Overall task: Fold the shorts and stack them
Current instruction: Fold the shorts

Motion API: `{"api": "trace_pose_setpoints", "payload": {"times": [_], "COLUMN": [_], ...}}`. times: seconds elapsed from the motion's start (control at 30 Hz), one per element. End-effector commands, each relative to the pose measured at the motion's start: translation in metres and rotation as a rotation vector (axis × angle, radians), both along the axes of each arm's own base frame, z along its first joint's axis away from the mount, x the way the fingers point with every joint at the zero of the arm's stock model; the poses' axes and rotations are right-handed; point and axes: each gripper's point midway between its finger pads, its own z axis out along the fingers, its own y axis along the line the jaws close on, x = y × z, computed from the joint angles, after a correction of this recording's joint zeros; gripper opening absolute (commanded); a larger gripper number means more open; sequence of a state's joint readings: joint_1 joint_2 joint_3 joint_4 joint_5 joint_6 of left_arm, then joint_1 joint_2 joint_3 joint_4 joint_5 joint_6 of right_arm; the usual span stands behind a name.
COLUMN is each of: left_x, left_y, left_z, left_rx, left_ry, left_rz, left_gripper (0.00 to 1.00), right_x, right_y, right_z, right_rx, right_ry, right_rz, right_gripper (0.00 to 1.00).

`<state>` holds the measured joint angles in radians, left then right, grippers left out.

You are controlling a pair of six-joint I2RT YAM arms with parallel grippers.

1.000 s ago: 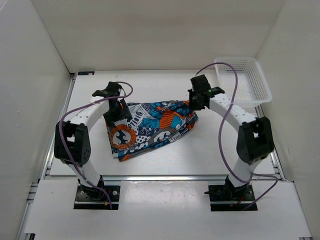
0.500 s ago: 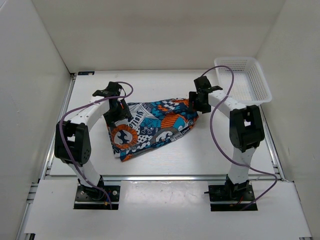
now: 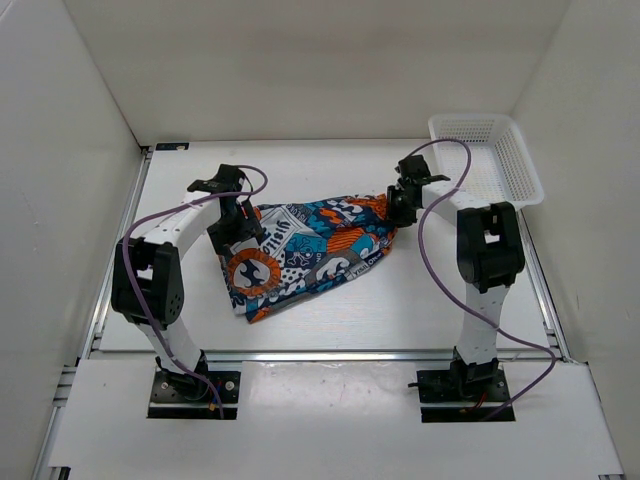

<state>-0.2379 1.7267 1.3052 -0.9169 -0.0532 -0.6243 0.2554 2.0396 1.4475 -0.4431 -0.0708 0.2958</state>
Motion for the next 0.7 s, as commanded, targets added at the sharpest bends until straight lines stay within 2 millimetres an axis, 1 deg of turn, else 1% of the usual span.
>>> {"api": "trace_pose_setpoints", "payload": {"times": [0.0, 0.03, 0.07, 0.13, 0.17, 0.23, 0.27, 0.3, 0.33, 0.37, 0.4, 0.43, 0.47, 0.5, 0.53, 0.57, 0.6, 0.63, 0.67], "left_x": [0.011, 0.011, 0.011, 0.009, 0.01, 0.01, 0.01, 0.01, 0.011, 0.008, 0.008, 0.009, 0.006, 0.006, 0.004, 0.004, 0.004, 0.004, 0.005], "left_y": [-0.001, -0.001, -0.001, 0.0, 0.001, 0.001, 0.001, 0.001, 0.005, 0.004, 0.006, 0.01, 0.008, 0.009, 0.013, 0.01, 0.009, 0.012, 0.015], "left_z": [0.017, 0.017, 0.017, 0.017, 0.017, 0.017, 0.017, 0.017, 0.017, 0.017, 0.017, 0.017, 0.017, 0.018, 0.019, 0.021, 0.021, 0.022, 0.022], "left_rx": [0.004, 0.004, 0.004, 0.006, 0.016, 0.016, 0.016, 0.016, 0.016, 0.003, -0.005, -0.005, -0.018, -0.035, -0.035, -0.049, -0.059, -0.061, -0.058], "left_ry": [-0.056, -0.056, -0.056, -0.047, -0.05, -0.05, -0.05, -0.05, -0.05, -0.046, -0.044, -0.044, -0.041, -0.037, -0.04, -0.051, -0.049, -0.058, -0.059], "left_rz": [-0.009, -0.009, -0.009, -0.009, -0.006, -0.006, -0.006, -0.006, 0.005, 0.012, 0.02, 0.032, 0.028, 0.035, 0.044, 0.04, 0.037, 0.046, 0.045], "left_gripper": [0.85, 0.85, 0.85, 0.85, 0.85, 0.85, 0.85, 0.85, 0.85, 0.85, 0.85, 0.85, 0.85, 0.85, 0.85, 0.85, 0.85, 0.86, 0.86], "right_x": [-0.002, -0.001, -0.001, 0.002, 0.003, 0.003, 0.006, 0.004, 0.0, -0.004, -0.006, -0.01, -0.014, -0.016, -0.022, -0.024, -0.027, -0.027, -0.03], "right_y": [0.006, 0.005, 0.005, 0.002, 0.003, 0.0, -0.004, -0.002, -0.007, -0.008, -0.006, -0.017, -0.019, -0.024, -0.025, -0.033, -0.032, -0.035, -0.033], "right_z": [-0.012, -0.012, -0.012, -0.003, 0.002, 0.021, 0.03, 0.047, 0.053, 0.059, 0.077, 0.082, 0.088, 0.101, 0.106, 0.122, 0.128, 0.135, 0.151], "right_rx": [0.021, 0.013, 0.013, 0.004, 0.011, 0.009, -0.008, -0.014, -0.036, -0.055, -0.063, -0.114, -0.136, -0.148, -0.171, -0.196, -0.205, -0.216, -0.216], "right_ry": [0.018, 0.018, 0.018, -0.006, -0.015, -0.05, -0.078, -0.11, -0.108, -0.114, -0.148, -0.152, -0.161, -0.185, -0.187, -0.225, -0.239, -0.259, -0.285], "right_rz": [0.018, 0.004, 0.004, -0.014, -0.023, -0.04, -0.054, -0.05, -0.061, -0.063, -0.063, -0.077, -0.081, -0.095, -0.083, -0.097, -0.097, -0.097, -0.095], "right_gripper": [0.3, 0.2, 0.17, 0.08, 0.0, 0.0, 0.0, 0.0, 0.0, 0.0, 0.0, 0.0, 0.0, 0.0, 0.0, 0.0, 0.0, 0.0, 0.0]}}
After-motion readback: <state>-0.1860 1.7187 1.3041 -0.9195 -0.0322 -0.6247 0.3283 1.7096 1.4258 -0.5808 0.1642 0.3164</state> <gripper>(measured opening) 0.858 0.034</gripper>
